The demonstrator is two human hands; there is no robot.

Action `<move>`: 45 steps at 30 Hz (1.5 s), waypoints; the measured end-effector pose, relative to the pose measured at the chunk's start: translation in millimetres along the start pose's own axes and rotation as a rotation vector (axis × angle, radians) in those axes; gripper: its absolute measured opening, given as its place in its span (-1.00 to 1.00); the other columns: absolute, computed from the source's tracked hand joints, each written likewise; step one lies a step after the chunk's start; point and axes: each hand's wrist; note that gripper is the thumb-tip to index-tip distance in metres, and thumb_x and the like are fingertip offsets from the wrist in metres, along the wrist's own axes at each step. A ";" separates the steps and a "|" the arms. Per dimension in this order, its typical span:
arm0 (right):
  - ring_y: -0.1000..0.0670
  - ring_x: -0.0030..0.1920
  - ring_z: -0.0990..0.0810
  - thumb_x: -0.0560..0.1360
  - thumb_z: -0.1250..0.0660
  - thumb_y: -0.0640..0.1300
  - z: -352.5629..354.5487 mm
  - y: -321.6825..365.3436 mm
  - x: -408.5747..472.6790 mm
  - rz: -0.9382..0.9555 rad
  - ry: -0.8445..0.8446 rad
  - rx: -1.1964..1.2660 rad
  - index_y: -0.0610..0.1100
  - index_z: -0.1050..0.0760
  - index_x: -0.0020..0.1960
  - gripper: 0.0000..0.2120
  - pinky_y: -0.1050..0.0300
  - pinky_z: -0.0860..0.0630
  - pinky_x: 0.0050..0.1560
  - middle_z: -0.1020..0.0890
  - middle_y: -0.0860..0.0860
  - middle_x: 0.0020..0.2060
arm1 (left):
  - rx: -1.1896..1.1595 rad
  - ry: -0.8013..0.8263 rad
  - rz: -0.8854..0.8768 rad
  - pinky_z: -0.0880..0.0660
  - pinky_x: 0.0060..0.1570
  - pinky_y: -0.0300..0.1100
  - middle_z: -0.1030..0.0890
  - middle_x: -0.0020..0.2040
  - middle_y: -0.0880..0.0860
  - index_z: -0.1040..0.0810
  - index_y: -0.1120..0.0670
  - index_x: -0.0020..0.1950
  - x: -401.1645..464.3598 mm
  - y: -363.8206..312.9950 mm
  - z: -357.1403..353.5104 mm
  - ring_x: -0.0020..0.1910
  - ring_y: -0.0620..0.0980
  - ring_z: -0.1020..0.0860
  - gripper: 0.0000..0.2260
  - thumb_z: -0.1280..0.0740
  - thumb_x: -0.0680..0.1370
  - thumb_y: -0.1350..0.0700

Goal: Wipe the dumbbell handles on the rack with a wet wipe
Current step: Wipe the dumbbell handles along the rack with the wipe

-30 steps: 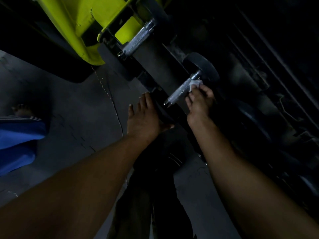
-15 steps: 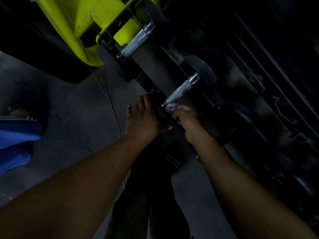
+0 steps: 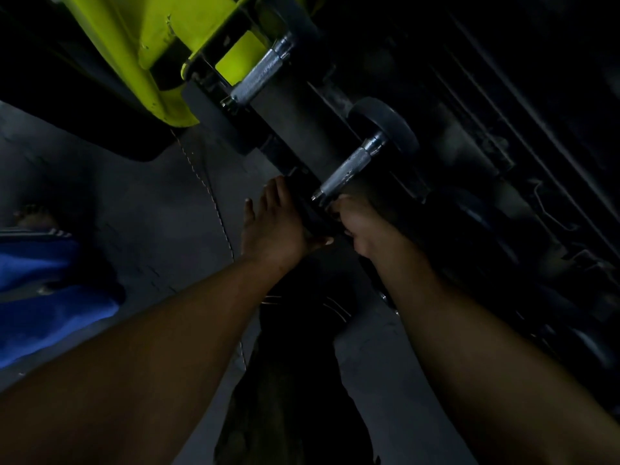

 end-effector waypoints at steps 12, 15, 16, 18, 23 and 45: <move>0.04 -0.02 -0.65 0.44 -0.37 -0.08 -6.5 -4.8 -0.8 0.546 -0.156 -0.451 0.04 -0.68 -0.08 -0.87 -0.02 -0.60 0.05 -0.70 0.01 -0.07 | 0.030 -0.024 -0.036 -0.04 0.57 0.18 -0.09 0.64 0.18 0.07 0.20 0.63 4.5 5.7 -5.7 0.61 0.12 -0.11 0.24 -0.40 0.27 -0.51; -0.06 0.10 -0.59 0.52 -0.30 -0.20 -12.7 10.4 3.5 0.829 -0.201 -0.900 0.01 -0.66 0.08 -0.77 -0.01 -0.56 0.09 -0.58 -0.01 0.11 | 0.024 -0.027 -0.032 -0.05 0.57 0.17 -0.11 0.63 0.17 0.04 0.19 0.63 4.2 4.8 -5.1 0.60 0.13 -0.15 0.24 -0.41 0.26 -0.51; -0.09 0.12 -0.58 0.54 -0.27 -0.18 -13.8 16.8 4.1 0.839 -0.190 -1.058 0.02 -0.63 0.12 -0.76 -0.03 -0.56 0.06 -0.53 -0.01 0.14 | 0.024 -0.020 -0.032 -0.04 0.57 0.15 -0.11 0.64 0.17 0.04 0.19 0.63 3.5 4.0 -4.3 0.60 0.13 -0.16 0.23 -0.42 0.26 -0.50; -0.12 0.11 -0.57 0.58 -0.20 -0.14 -15.4 31.0 4.2 0.797 -0.181 -1.344 0.03 -0.60 0.15 -0.74 0.02 -0.49 -0.07 -0.49 -0.03 0.16 | 0.017 -0.025 -0.029 -0.04 0.57 0.14 -0.13 0.63 0.16 0.03 0.19 0.62 3.7 3.5 -3.3 0.59 0.13 -0.18 0.23 -0.45 0.26 -0.48; -0.16 0.15 -0.53 0.55 -0.23 -0.19 5.8 56.4 -0.5 0.781 -0.555 -1.581 -0.14 -0.58 0.11 -0.79 -0.02 -0.48 -0.02 -0.52 -0.10 0.15 | 0.050 -0.026 -0.056 -0.06 0.56 0.15 -0.12 0.63 0.20 0.04 0.23 0.63 5.3 6.3 -5.0 0.58 0.16 -0.19 0.23 -0.44 0.28 -0.48; -0.09 0.11 -0.61 0.65 -0.13 -0.21 0.9 30.1 21.7 0.222 -0.443 0.342 -0.21 -0.44 0.30 -0.73 0.20 -0.55 0.08 -0.60 -0.12 0.13 | 0.051 -0.063 -0.091 -0.09 0.54 0.19 -0.18 0.60 0.13 -0.01 0.13 0.64 15.4 13.3 -21.6 0.57 0.12 -0.19 0.20 -0.43 0.26 -0.49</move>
Point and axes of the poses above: each hand's wrist, its own x-axis towards the middle knuckle, its own z-axis out of the back of the hand, y = z × x
